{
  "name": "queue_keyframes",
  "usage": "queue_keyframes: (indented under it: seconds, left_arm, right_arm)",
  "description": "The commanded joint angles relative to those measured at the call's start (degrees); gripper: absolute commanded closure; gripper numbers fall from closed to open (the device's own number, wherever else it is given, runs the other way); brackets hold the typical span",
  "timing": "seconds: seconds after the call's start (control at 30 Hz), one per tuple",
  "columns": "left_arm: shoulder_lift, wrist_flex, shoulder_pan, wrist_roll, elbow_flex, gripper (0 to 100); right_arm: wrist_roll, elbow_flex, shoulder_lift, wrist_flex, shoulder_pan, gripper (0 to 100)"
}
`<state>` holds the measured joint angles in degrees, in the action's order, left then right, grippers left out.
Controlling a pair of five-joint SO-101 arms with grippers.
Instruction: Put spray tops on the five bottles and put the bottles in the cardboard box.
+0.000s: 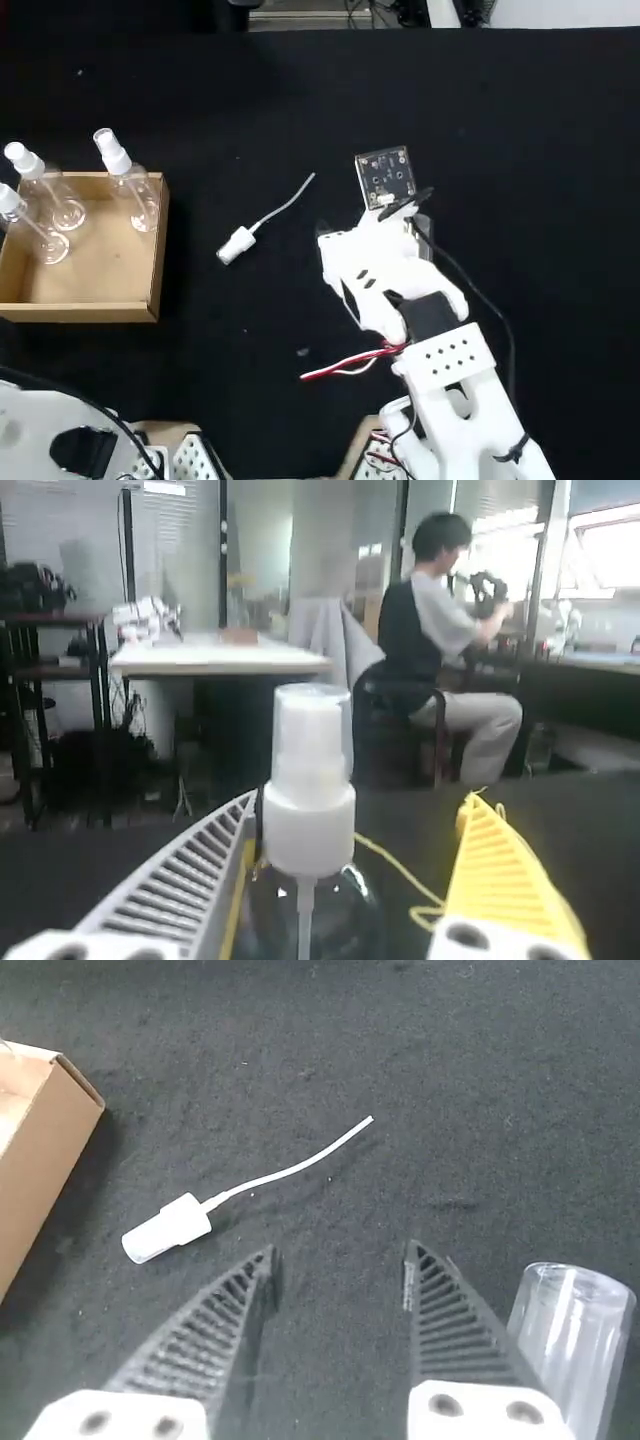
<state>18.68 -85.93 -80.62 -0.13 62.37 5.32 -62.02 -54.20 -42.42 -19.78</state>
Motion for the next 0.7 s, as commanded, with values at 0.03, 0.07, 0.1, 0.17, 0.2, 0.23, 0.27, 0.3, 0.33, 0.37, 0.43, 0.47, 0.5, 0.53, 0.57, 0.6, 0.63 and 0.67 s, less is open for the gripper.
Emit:
queue_keyframes:
  seconds: [0.03, 0.07, 0.1, 0.17, 0.2, 0.23, 0.27, 0.3, 0.33, 0.37, 0.43, 0.47, 0.5, 0.53, 0.57, 0.6, 0.63, 0.67]
  left_arm:
    - [-8.9, 15.5, -0.6, 0.1, -2.9, 71]
    - [-9.7, 16.5, -0.7, 0.1, -2.9, 71]
    - [-10.4, 17.4, -0.7, -0.2, -2.8, 71]
    - [-11.0, 18.5, -0.7, -0.3, -2.4, 71]
    - [-11.3, 19.1, -0.5, -0.3, -2.4, 71]
    - [-11.3, 19.8, -0.4, -0.3, -2.6, 71]
    - [-11.3, 20.7, -0.3, -0.3, -2.9, 71]
    - [-11.3, 21.7, -0.3, -0.3, -2.9, 71]
    - [-11.3, 22.5, -0.3, -0.3, -2.9, 71]
    - [-11.3, 23.1, -0.3, -0.4, -2.9, 71]
    - [-11.3, 24.0, -0.7, -0.4, -2.9, 71]
    - [-11.3, 24.4, -0.8, -0.4, -2.9, 71]
    - [-11.4, 24.2, -1.4, -0.4, -2.9, 71]
    - [-11.6, 24.3, -1.6, -1.1, -2.9, 71]
    - [-11.8, 24.3, -1.8, -2.1, -2.9, 71]
    - [-11.8, 24.2, -1.9, -3.0, -2.9, 71]
    - [-11.9, 24.1, -1.9, -3.7, -2.9, 71]
    - [-11.9, 24.0, -1.9, -4.4, -2.9, 71]
  right_arm:
    - [0.2, 0.2, -1.2, 1.3, -0.4, 83.2]
    - [0.2, 0.2, -1.2, 1.3, -0.4, 83.2]
    - [0.2, 0.2, -1.2, 1.3, -0.4, 83.2]
    - [0.2, 0.2, -1.2, 1.3, -0.4, 83.2]
    - [0.2, 0.2, -1.2, 1.3, -0.4, 83.2]
    - [0.2, 0.2, -1.2, 1.3, -0.4, 83.2]
    - [0.2, 0.2, -1.2, 1.3, -0.4, 83.2]
    - [0.2, 0.2, -1.2, 1.3, -0.4, 83.2]
    - [0.2, 0.2, -1.2, 1.3, -0.4, 83.2]
    - [0.2, 0.2, -1.2, 1.3, -0.4, 83.2]
    - [0.2, 0.2, -1.2, 1.3, -0.4, 83.2]
    - [0.2, 0.2, -1.2, 1.3, -0.4, 83.2]
    - [0.2, 0.2, -1.2, 1.3, -0.4, 83.2]
    - [0.2, 0.2, -1.2, 1.3, -0.4, 83.2]
    - [0.2, 0.2, -1.2, 1.3, -0.4, 83.2]
    - [0.2, 0.2, -1.2, 1.3, -0.4, 83.2]
    - [0.2, 0.2, -1.2, 1.3, -0.4, 83.2]
    - [0.2, 0.2, -1.2, 1.3, -0.4, 83.2]
